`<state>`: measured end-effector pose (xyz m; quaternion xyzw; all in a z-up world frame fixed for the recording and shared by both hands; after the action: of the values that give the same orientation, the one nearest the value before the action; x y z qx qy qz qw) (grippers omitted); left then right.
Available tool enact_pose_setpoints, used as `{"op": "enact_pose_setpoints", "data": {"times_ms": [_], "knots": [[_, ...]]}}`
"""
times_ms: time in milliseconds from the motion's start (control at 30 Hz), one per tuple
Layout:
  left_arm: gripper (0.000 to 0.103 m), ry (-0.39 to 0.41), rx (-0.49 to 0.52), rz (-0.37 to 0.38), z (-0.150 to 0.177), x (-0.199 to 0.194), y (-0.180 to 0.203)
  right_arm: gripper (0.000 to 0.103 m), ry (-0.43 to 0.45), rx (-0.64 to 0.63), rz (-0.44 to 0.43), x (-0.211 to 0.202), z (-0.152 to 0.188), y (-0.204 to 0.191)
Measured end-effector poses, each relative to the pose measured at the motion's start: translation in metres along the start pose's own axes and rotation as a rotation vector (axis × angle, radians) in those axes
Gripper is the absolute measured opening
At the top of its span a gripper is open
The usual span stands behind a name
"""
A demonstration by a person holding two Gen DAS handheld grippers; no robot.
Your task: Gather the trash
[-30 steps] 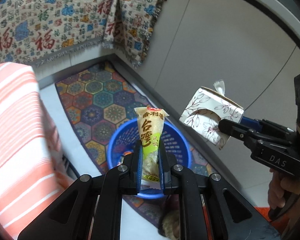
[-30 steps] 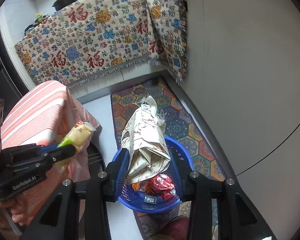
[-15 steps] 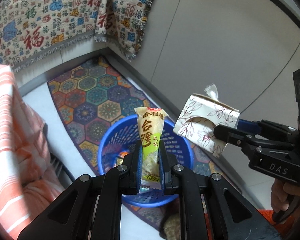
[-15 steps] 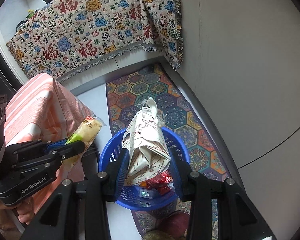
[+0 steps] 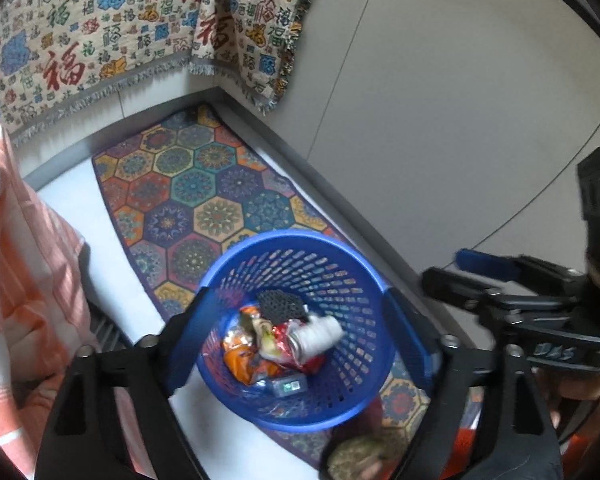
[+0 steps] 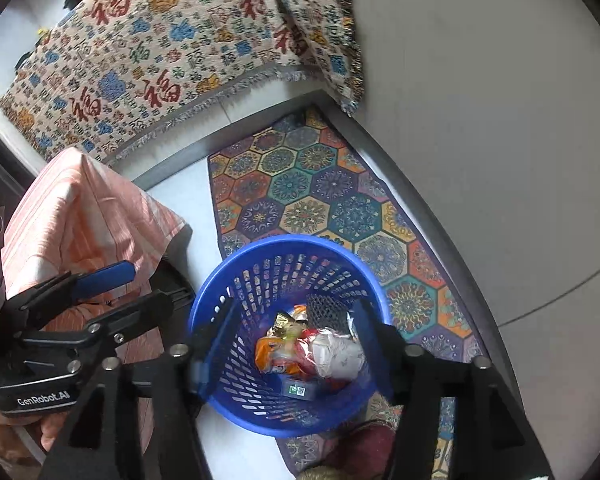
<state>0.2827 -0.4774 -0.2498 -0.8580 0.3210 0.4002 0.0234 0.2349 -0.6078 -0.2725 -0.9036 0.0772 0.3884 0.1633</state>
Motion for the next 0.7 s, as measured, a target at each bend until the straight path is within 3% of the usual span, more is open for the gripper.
{"op": "enact_pose_setpoints", "data": {"times_ms": [167,300,467,700], "knots": [[0.101,0.001,-0.008,-0.009,-0.001,-0.030,0.011,0.084,0.016,0.024,0.080,-0.040,-0.003,0.009],[0.103,-0.048,0.039,-0.011,0.010,-0.071,0.029,0.087,0.035,0.020,0.200,-0.095,0.008,0.012],[0.103,-0.014,0.100,-0.078,0.033,-0.124,0.044,0.089,0.062,-0.041,0.291,-0.152,0.038,0.000],[0.103,0.056,0.126,-0.217,0.043,-0.165,0.048,0.089,0.136,-0.076,0.283,-0.191,0.076,-0.017]]}}
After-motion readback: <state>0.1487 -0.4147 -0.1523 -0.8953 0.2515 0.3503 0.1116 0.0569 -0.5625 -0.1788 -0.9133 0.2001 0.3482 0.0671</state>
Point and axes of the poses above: each gripper's, at about its wrist camera, not at the fingertips, and x roughly the way its jaws point, y to its right, z to its underside, the point moved 2 cm from there along x, roughly the way its jaws point, and after that the axes turned 11 degrees about y, right-handed, at the moved point
